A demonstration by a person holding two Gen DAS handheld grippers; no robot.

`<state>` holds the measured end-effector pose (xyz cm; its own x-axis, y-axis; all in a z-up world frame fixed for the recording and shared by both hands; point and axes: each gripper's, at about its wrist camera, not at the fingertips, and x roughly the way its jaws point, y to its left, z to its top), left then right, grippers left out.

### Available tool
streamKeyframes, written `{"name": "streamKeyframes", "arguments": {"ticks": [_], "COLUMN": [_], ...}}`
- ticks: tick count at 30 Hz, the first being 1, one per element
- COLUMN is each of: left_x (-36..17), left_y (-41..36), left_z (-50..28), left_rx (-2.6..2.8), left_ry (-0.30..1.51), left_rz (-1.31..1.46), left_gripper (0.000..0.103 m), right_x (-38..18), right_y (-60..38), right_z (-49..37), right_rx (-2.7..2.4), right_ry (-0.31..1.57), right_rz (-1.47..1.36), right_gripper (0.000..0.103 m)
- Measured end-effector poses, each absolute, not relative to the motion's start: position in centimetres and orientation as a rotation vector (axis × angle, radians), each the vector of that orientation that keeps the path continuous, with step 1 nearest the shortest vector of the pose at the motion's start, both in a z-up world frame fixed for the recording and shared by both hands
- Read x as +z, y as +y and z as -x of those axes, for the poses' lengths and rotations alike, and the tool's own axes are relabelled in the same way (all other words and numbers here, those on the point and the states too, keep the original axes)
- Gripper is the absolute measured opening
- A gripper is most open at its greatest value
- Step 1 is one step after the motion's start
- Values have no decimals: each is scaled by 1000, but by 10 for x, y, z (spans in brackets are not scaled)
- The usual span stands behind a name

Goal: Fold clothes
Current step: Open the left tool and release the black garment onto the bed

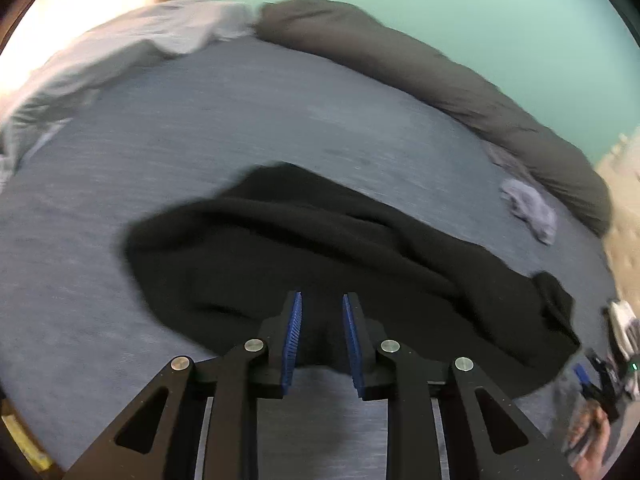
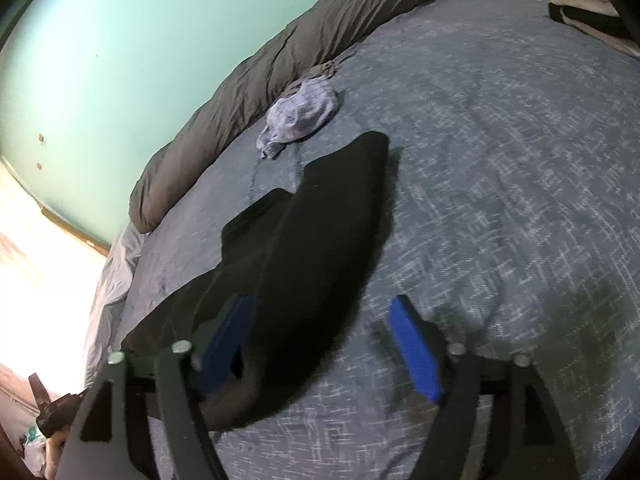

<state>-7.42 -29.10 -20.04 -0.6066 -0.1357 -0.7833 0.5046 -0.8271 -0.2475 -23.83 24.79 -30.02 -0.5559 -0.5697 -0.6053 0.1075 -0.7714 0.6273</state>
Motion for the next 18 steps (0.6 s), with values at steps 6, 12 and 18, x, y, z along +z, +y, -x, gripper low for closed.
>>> {"name": "streamKeyframes", "arguments": {"ticks": [6,12,18], "left_x": [-226,-264,-289], "left_y": [-207,-161,-159], "left_z": [115,124,121], "left_rx": [-2624,-2706,-2696], "left_ry": [644,673,672], "left_rz": [-1187,-1228,-1253], "left_gripper": [24,24,24], "right_x": [-313,-321,-325], "right_y": [235,223,219], "right_z": [250,258,255], "right_rx": [-2315,-2222,-2186], "right_ry": [-761,-770,-754], "right_rz": [-1226,-1208,-1203], "right_gripper": [76,64,16]}}
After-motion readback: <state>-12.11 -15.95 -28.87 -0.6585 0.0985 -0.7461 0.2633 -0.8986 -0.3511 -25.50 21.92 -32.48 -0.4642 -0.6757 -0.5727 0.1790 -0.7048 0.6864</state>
